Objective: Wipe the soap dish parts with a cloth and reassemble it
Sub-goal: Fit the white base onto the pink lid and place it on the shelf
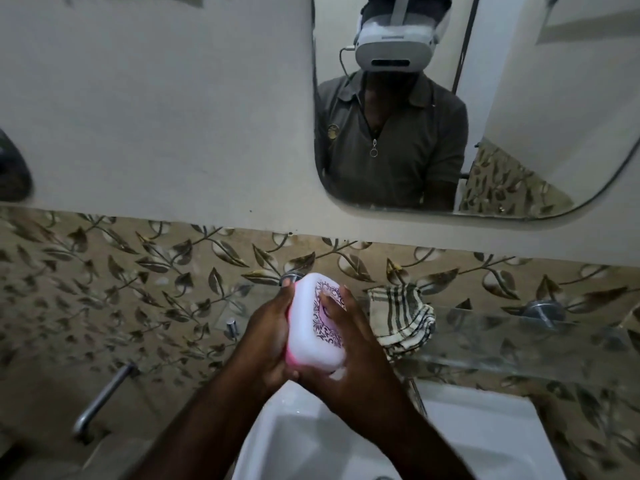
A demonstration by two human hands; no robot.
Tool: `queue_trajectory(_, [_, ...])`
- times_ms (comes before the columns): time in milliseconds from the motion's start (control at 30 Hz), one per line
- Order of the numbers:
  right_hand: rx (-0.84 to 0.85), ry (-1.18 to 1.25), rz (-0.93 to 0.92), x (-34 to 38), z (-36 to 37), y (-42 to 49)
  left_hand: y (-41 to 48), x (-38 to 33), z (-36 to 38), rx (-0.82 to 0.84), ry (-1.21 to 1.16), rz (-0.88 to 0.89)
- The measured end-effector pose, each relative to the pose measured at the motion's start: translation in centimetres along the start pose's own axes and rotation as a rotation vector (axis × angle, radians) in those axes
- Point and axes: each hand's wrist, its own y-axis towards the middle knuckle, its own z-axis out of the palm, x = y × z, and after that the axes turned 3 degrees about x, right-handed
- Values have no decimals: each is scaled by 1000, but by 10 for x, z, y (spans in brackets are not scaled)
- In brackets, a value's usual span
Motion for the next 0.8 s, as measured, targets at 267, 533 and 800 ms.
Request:
queue_trajectory(267, [83, -429, 86, -16, 12, 31, 24, 0, -13, -312, 732, 421])
queue_trajectory(533, [158, -647, 111, -20, 11, 36, 32, 8, -18, -235, 861, 499])
queue_trajectory(800, [34, -609, 79, -7, -12, 27, 32, 12, -23, -347, 809, 573])
